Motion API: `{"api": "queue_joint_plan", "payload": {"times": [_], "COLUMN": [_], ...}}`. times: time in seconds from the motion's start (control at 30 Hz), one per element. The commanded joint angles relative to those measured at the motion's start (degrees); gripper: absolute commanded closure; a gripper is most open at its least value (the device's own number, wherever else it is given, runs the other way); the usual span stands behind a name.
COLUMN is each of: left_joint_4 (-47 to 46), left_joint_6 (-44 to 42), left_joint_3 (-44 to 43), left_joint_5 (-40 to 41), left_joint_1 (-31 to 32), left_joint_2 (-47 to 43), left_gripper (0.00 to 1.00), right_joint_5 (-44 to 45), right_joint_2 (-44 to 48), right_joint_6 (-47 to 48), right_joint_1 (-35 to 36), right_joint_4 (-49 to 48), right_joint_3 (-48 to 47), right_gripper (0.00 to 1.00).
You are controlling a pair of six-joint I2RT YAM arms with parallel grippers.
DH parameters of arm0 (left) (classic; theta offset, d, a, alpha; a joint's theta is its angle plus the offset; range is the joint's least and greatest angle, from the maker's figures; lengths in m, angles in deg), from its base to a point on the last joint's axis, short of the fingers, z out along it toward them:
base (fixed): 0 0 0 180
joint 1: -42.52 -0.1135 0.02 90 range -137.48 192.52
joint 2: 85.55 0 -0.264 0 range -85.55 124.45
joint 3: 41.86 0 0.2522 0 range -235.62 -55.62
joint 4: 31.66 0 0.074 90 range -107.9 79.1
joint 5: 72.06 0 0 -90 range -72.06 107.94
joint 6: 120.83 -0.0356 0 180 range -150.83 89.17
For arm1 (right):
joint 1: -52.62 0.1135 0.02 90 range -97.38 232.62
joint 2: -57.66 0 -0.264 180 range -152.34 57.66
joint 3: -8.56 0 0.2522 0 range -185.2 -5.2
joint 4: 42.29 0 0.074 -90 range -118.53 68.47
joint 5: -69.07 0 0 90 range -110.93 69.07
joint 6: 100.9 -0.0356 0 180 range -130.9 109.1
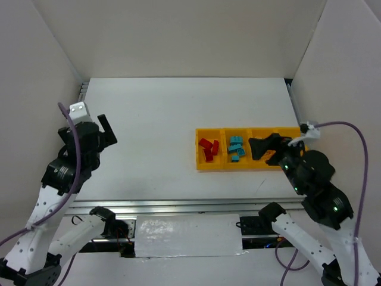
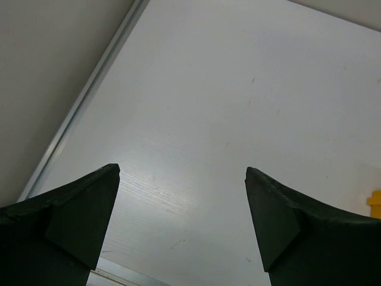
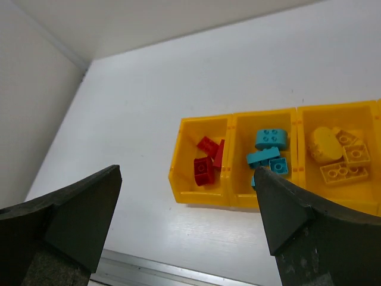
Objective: Sort the legos into containers by color
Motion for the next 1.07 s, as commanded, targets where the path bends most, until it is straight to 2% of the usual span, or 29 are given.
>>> {"api": "queue_joint_plan", "payload": {"times": [0.0, 0.27, 0.43, 0.63, 1.03], "left_joint_4": [3.61, 11.16, 13.63, 16.88, 16.36], "left_joint_6": [0.2, 0.46, -0.24, -0.33, -0.59], "left_joint_3": [-1.19, -0.22, -0.48, -2.59, -1.36], "left_joint_5": [2.07, 0.14, -3.2, -5.05, -4.97], "left_joint_1": [-0.21, -0.21, -0.21, -0.21, -0.21], "left_joint_2": [-6.03, -19.38, -26.68, -30.91, -32.15], "left_gripper": [0.0, 0.0, 0.01, 0.0, 0.01], "right_joint_5": [6.29, 10.15, 8.75, 9.19, 10.24], "right_joint_2": [6.6, 10.48, 14.6, 16.8, 16.9], "right_joint_6": [3.74, 7.08, 7.61, 6.91, 5.32], "right_joint_1": [3.91, 4.35, 4.44, 4.44, 4.44], "right_joint_4": [10.28, 27.78, 29.89, 31.83, 30.86], "right_joint_3": [-6.13, -23.71, -24.86, -25.22, -23.46], "right_gripper": [0.0, 0.0, 0.0, 0.0, 0.0]}}
